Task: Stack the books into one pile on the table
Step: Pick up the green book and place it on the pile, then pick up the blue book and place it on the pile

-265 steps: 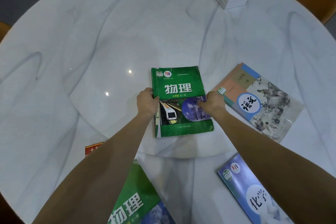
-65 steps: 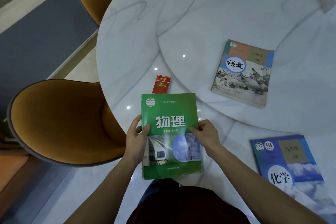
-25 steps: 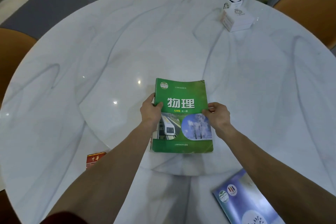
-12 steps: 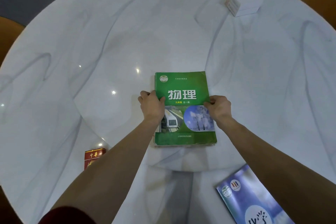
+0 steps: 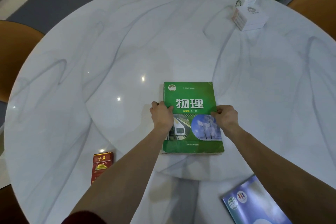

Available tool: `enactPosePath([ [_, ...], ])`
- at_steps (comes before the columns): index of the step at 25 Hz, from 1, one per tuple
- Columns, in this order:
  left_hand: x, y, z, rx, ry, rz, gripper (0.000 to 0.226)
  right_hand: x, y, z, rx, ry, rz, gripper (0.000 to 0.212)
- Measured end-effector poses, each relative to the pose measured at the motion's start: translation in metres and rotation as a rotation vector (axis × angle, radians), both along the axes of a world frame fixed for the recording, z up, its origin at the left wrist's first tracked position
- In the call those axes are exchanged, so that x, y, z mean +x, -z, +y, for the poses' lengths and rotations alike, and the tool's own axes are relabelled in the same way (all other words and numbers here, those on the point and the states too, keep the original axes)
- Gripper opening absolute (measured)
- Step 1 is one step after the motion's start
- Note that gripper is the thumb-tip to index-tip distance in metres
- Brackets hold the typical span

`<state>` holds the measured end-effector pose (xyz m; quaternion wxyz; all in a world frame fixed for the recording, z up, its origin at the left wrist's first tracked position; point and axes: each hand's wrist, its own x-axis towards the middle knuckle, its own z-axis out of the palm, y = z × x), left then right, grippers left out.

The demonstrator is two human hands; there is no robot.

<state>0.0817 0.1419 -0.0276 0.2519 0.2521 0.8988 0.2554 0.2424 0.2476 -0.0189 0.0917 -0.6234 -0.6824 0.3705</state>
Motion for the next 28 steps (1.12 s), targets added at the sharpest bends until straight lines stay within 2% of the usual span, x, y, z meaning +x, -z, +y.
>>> enactPosePath([
  [6,-0.004,-0.012,-0.005,-0.106,0.128,0.116,0.035,0.004,-0.006,-0.001,-0.007,-0.053,-0.079,0.028],
  [10,-0.001,-0.026,-0.015,-0.159,0.295,0.345,0.027,0.017,-0.018,-0.013,0.104,-0.211,-0.258,0.031],
  [14,0.015,-0.041,-0.026,-0.167,0.539,0.465,0.027,0.033,-0.027,-0.032,0.258,-0.414,-0.42,0.034],
  [20,0.053,-0.051,-0.056,-0.132,0.681,0.494,0.033,0.072,-0.039,-0.071,0.375,-0.556,-0.605,0.035],
  [25,0.099,-0.046,-0.083,-0.142,0.786,0.54,0.035,0.116,-0.041,-0.104,0.363,-0.537,-0.647,0.038],
  [28,0.128,-0.041,-0.099,-0.121,0.793,0.497,0.032,0.146,-0.039,-0.121,0.327,-0.512,-0.644,0.039],
])
